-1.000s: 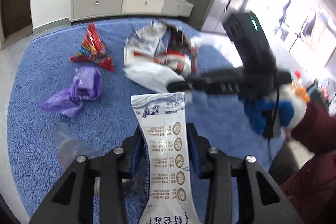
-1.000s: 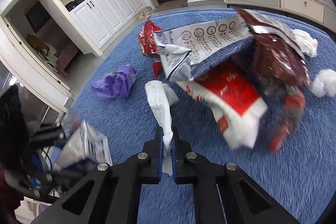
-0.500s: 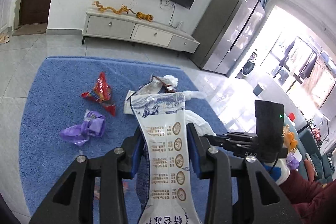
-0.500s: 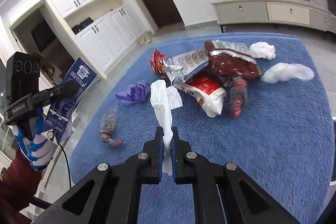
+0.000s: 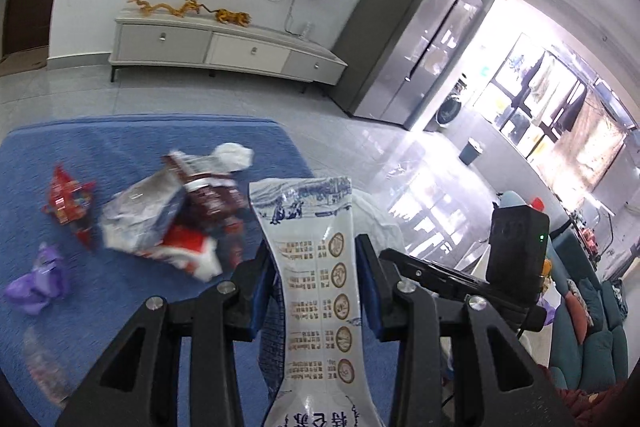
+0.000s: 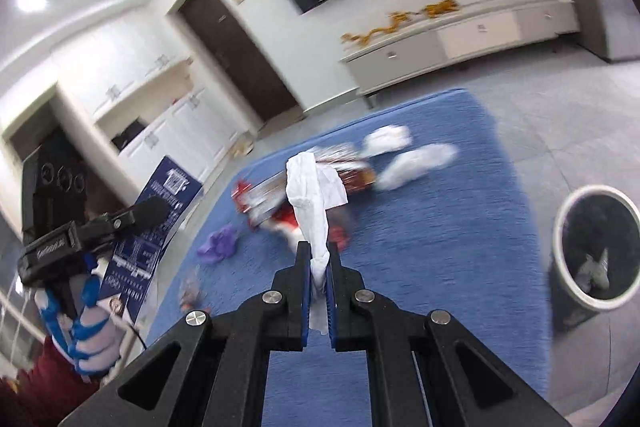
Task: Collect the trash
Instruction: 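Carry the tissue and milk packet to the bin and open both tools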
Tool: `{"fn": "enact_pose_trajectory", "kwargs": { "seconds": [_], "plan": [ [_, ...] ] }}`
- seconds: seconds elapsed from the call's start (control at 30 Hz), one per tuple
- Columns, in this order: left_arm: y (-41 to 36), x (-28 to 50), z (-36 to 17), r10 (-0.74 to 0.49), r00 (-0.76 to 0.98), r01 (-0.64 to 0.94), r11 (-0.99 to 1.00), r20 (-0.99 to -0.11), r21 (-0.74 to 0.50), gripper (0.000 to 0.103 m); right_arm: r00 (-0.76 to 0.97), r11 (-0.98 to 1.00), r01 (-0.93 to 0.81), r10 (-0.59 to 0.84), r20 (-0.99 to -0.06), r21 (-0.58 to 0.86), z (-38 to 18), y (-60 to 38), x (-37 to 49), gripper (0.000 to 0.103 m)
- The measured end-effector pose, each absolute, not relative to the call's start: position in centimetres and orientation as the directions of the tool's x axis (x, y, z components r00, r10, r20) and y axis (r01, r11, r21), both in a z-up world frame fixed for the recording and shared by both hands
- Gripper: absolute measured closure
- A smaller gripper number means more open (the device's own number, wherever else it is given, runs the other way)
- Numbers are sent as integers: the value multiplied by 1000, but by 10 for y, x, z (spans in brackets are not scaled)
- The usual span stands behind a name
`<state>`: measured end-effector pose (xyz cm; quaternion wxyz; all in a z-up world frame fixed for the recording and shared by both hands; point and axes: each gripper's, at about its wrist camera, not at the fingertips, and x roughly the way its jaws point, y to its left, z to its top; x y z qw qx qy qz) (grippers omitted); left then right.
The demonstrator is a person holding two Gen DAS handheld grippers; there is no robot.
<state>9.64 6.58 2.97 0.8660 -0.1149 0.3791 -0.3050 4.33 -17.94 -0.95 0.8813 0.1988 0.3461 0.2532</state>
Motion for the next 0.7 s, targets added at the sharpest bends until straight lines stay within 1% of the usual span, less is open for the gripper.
{"fn": "enact_pose_trajectory", "kwargs": {
  "seconds": [0.1, 0.3, 0.5, 0.7],
  "plan": [
    [16, 118, 27, -636, 484, 478, 767, -601, -428, 66, 676, 800, -224, 539, -502, 557, -13, -214, 50, 96],
    [-92, 162, 10, -665, 383, 550, 721, -641, -420, 66, 759, 788, -3, 402, -512, 616, -29, -289, 70, 96],
    [-182, 202, -17, -667, 297, 594, 690, -684, -414, 66, 781, 724, 207, 283, -557, 658, -61, -354, 93, 96],
    [-249, 244, -49, -644, 249, 593, 692, -723, -412, 66, 760, 625, 381, 208, -616, 681, -101, -403, 108, 96]
  ]
}}
